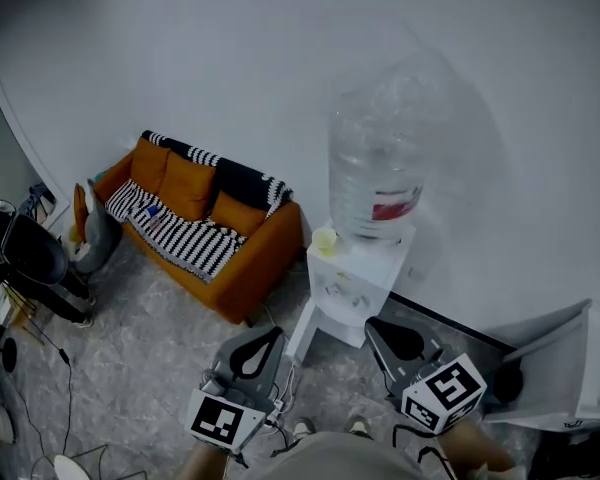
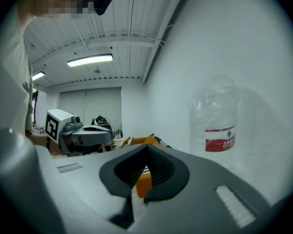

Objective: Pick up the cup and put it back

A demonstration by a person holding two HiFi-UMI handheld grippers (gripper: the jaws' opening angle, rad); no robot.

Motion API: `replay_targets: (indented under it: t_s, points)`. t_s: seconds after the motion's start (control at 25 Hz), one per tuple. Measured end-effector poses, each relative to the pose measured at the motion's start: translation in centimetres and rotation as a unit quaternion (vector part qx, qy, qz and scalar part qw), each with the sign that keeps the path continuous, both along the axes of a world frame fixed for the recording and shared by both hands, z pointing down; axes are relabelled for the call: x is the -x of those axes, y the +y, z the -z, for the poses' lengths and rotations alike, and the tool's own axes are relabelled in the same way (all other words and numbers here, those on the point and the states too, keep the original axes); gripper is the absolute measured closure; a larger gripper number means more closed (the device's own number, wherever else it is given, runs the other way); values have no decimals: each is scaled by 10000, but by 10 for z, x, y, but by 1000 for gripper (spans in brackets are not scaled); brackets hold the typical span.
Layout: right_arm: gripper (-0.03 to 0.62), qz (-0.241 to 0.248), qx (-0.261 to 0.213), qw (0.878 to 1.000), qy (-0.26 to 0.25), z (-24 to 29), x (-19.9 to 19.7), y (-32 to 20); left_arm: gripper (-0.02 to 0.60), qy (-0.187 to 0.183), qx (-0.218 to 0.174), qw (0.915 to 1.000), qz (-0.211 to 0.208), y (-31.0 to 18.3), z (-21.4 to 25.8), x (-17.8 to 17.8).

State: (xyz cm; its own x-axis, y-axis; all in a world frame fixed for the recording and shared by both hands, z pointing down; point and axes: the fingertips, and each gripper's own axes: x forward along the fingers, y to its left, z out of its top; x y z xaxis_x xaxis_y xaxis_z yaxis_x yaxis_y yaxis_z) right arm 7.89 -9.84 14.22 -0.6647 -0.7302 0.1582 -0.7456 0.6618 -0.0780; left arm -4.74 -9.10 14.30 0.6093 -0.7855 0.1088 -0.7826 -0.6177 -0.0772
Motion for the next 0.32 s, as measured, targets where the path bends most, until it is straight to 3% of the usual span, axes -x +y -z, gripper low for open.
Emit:
replay_targets:
  t_s: [0.32]
  points:
    - [591, 49, -102, 9999, 101, 6, 1, 0, 580, 11, -62, 9999, 159, 0, 11, 13]
